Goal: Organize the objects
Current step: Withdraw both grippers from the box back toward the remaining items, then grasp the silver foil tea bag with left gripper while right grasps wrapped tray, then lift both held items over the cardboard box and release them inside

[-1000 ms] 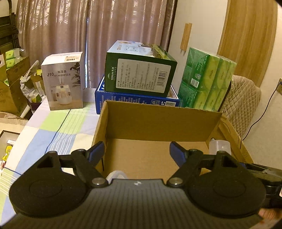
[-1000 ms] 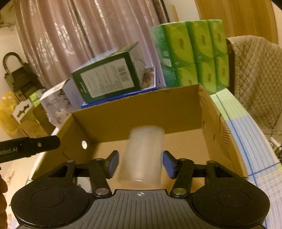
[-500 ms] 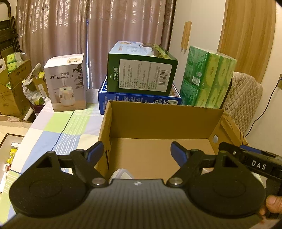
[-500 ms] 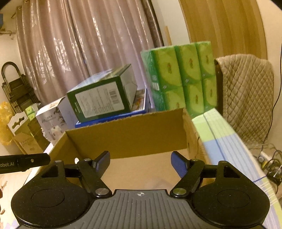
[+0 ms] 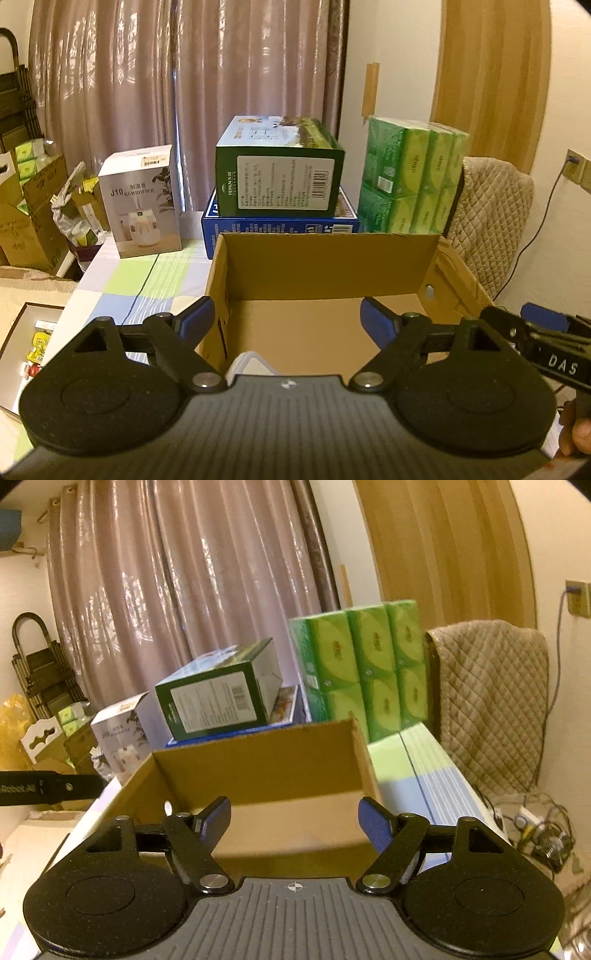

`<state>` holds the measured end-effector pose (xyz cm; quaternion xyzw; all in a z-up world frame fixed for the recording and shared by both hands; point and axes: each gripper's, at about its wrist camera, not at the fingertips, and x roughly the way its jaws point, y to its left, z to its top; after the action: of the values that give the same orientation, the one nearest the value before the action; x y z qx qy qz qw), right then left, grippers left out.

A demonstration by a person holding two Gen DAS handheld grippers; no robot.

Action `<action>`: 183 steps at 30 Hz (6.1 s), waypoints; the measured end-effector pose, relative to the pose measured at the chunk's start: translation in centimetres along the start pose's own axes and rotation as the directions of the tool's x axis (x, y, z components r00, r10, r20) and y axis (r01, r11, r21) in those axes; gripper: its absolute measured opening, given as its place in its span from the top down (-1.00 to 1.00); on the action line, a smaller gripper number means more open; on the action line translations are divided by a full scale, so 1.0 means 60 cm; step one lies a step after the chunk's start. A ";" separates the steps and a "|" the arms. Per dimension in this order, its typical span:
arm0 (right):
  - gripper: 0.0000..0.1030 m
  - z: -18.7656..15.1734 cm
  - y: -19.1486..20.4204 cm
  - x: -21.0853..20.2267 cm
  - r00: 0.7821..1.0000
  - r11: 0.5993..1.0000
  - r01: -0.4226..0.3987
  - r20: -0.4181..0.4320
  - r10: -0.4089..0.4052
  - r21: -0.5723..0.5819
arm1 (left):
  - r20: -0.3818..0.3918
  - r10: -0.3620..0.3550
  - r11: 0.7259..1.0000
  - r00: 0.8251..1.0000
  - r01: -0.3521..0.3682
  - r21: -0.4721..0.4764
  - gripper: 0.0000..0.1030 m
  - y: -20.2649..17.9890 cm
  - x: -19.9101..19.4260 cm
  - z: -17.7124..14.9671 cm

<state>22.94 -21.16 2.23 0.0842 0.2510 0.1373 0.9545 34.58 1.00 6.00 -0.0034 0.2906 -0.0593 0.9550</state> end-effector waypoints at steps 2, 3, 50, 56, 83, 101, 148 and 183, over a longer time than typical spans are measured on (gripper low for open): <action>-0.42 -0.010 -0.006 -0.018 1.000 1.000 0.001 -0.010 0.000 0.007 | 0.001 -0.003 1.000 1.000 0.003 0.000 -0.62 -0.003 -0.019 -0.011; -0.42 -0.014 -0.008 -0.026 1.000 1.000 0.000 -0.012 0.000 0.009 | 0.001 -0.004 1.000 1.000 0.004 -0.001 -0.63 -0.003 -0.029 -0.018; -0.59 -0.234 0.082 -0.098 0.915 0.956 -0.281 -0.325 0.240 -0.087 | -0.231 0.087 0.988 0.969 -0.113 -0.102 -0.85 0.062 -0.185 -0.311; -0.61 -0.234 0.090 -0.070 0.903 0.948 -0.298 -0.356 0.241 -0.113 | -0.249 0.090 0.986 0.964 -0.121 -0.112 -0.86 0.069 -0.179 -0.316; -0.28 -0.254 0.112 -0.017 0.844 0.935 -0.330 -0.483 0.230 -0.131 | -0.281 0.080 0.982 0.956 -0.124 -0.143 -0.88 0.076 -0.154 -0.323; -0.28 -0.235 0.082 -0.065 0.913 0.955 -0.241 -0.375 0.163 -0.171 | -0.329 0.039 0.989 0.944 -0.083 -0.122 -0.86 0.077 -0.126 -0.317; -0.28 -0.211 0.086 -0.060 0.943 0.976 -0.153 -0.318 0.097 -0.155 | -0.461 0.026 0.998 0.887 0.001 0.058 0.07 0.046 -0.095 -0.322; -0.28 -0.166 0.077 -0.081 0.967 0.975 -0.096 -0.252 0.044 -0.199 | -0.334 -0.053 0.984 0.941 0.106 0.142 0.07 -0.035 -0.142 -0.248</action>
<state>12.88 -17.36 -3.05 -0.0257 0.3486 0.2063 0.9139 19.07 0.29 -1.55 0.0702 0.4397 -0.1204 0.8873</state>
